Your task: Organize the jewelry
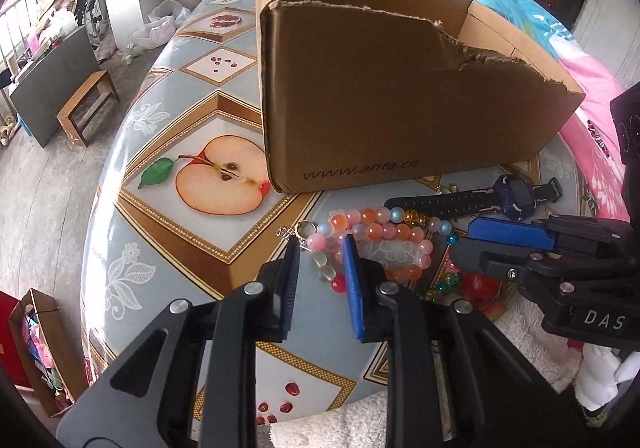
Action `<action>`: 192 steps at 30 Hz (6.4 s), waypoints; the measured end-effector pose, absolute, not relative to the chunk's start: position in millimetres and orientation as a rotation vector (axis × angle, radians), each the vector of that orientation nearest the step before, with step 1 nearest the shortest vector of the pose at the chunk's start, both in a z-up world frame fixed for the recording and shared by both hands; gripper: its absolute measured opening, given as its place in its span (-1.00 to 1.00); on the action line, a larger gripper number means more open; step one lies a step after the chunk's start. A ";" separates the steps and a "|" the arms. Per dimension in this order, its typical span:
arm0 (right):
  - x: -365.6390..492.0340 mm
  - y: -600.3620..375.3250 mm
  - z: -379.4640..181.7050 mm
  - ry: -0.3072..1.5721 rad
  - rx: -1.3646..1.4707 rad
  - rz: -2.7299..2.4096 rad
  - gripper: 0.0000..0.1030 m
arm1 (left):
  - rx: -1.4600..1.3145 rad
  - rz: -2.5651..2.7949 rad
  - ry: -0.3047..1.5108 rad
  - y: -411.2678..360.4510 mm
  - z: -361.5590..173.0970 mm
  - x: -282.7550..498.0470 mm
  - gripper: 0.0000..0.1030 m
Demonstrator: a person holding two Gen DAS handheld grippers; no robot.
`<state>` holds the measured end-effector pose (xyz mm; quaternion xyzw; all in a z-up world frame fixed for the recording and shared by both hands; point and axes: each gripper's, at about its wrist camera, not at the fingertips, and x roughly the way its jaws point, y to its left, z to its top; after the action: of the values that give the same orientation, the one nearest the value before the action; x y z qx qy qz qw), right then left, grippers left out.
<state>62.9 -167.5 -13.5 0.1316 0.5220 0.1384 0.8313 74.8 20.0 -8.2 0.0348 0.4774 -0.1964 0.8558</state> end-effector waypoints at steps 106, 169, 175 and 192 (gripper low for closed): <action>73.5 -202.2 -21.6 1.054 0.300 0.367 -0.81 | 0.066 -0.380 1.082 6.8 -9.7 82.3 -0.68; 286.8 -246.0 68.6 1.021 0.329 0.267 -0.79 | -0.022 -0.338 0.922 -36.9 117.1 264.1 -0.66; 202.5 -269.2 126.5 0.808 0.283 0.339 -0.75 | -0.037 -0.396 0.754 -3.0 155.7 188.2 -0.45; 47.8 -296.9 20.6 0.942 0.300 0.261 -0.55 | -0.151 -0.616 0.939 3.1 55.6 60.9 -0.35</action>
<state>47.8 -296.9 20.6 0.1435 0.4508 0.1250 0.8721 60.9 3.1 55.6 -0.0714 0.4448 -0.2919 0.8437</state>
